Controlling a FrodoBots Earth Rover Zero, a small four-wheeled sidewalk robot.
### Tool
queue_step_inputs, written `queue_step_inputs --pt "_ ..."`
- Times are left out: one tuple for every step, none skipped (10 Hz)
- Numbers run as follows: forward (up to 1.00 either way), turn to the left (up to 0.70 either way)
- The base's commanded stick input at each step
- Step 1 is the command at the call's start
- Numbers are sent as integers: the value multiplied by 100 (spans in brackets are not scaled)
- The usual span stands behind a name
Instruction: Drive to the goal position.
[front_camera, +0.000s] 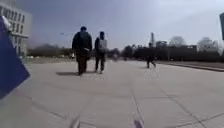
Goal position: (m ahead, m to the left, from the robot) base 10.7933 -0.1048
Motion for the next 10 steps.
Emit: queue_step_inputs --pt "85 1" --pt "85 1" --pt "85 1" --pt "85 1" --pt "85 1" --pt "85 1" --pt "85 -26" --pt "85 -32" --pt "85 -31" --pt "85 -24"
